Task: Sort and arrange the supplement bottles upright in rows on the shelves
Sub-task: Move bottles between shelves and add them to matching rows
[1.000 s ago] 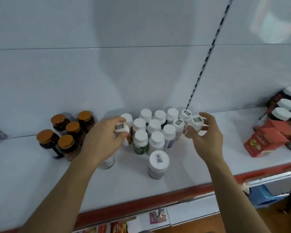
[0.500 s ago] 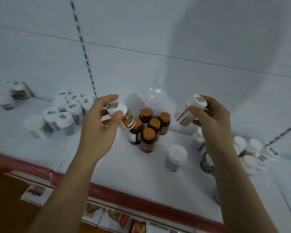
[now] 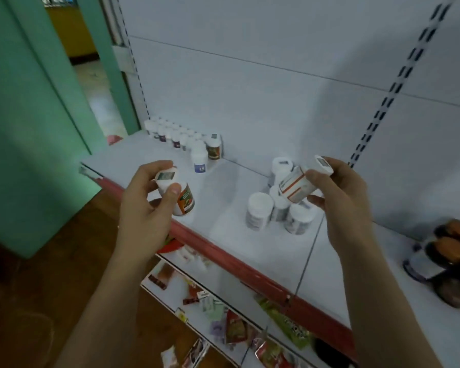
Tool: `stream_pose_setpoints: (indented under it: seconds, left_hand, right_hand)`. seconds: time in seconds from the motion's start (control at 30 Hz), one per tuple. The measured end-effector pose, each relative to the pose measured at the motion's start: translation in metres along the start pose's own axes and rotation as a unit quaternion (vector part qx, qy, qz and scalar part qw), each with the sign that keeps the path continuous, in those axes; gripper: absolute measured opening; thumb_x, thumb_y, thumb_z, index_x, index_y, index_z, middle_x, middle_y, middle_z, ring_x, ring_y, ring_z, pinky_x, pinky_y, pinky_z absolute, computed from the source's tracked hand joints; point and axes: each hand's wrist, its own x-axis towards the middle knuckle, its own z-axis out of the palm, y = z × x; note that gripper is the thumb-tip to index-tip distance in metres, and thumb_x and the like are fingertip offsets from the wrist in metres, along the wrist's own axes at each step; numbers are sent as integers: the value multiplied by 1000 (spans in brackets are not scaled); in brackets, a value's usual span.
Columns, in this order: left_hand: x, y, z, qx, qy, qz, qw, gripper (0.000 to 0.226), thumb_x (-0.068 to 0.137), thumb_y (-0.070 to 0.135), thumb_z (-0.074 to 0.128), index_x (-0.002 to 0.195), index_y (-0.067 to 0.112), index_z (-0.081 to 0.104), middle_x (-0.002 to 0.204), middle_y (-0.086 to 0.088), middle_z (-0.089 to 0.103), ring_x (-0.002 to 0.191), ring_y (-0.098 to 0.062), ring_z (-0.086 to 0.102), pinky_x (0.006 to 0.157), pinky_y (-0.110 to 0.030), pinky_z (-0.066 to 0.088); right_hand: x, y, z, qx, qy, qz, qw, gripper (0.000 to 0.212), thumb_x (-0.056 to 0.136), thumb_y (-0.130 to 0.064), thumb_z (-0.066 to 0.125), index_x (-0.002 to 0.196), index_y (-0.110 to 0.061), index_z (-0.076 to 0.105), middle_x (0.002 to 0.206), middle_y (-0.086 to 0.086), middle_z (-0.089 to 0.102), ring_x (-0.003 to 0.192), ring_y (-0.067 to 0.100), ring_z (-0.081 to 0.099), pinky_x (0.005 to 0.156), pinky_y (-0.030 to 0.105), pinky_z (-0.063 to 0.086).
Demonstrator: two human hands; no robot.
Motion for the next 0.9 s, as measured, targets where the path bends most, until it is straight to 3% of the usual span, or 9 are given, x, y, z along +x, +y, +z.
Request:
stream_pose_setpoints:
  seconds: [0.13, 0.27, 0.43, 0.6, 0.73, 0.9]
  left_hand:
    - [31, -32, -33, 26, -14, -21, 999, 30, 99, 9, 61, 122, 27, 60, 124, 10, 62, 114, -10, 60, 76, -8, 50]
    - [66, -68, -31, 91, -41, -45, 994, 36, 97, 12, 64, 126, 33, 57, 127, 13, 59, 114, -6, 56, 88, -19, 53]
    - [104, -99, -16, 129, -71, -68, 987, 38, 95, 11, 67, 126, 31, 57, 125, 10, 59, 113, -10, 55, 96, -35, 54]
    - [149, -126, -14, 134, -88, -55, 986, 35, 95, 12, 67, 124, 30, 58, 120, 11, 61, 109, -11, 56, 93, -39, 55]
    - [194, -147, -8, 124, -143, -24, 982, 36, 95, 14, 67, 126, 29, 58, 120, 11, 63, 108, -8, 58, 94, -37, 54]
    - [245, -168, -5, 92, -257, 20, 962, 37, 93, 12, 69, 124, 31, 61, 114, 17, 65, 106, 3, 58, 89, -34, 56]
  right_hand:
    - [16, 3, 65, -17, -25, 4, 1000, 19, 92, -14, 69, 110, -21, 69, 97, -4, 74, 89, 10, 71, 71, 29, 57]
    - [46, 24, 109, -88, -34, -4, 996, 22, 87, -19, 75, 106, -26, 68, 100, -9, 74, 95, 14, 71, 83, 40, 59]
    - [79, 47, 142, -173, -56, -9, 983, 22, 84, -18, 76, 102, -27, 69, 97, -16, 71, 90, 1, 67, 76, 23, 51]
    - [111, 67, 180, -269, -27, -27, 962, 26, 81, -12, 74, 100, -25, 64, 104, -1, 66, 95, 18, 64, 82, 33, 52]
    - [128, 87, 214, -348, 20, -68, 935, 41, 83, -1, 69, 121, -15, 62, 115, 8, 58, 100, 27, 58, 80, 20, 33]
    - [148, 114, 239, -375, 50, -25, 925, 45, 88, 2, 62, 128, -19, 57, 123, 7, 57, 111, 31, 55, 93, 34, 44]
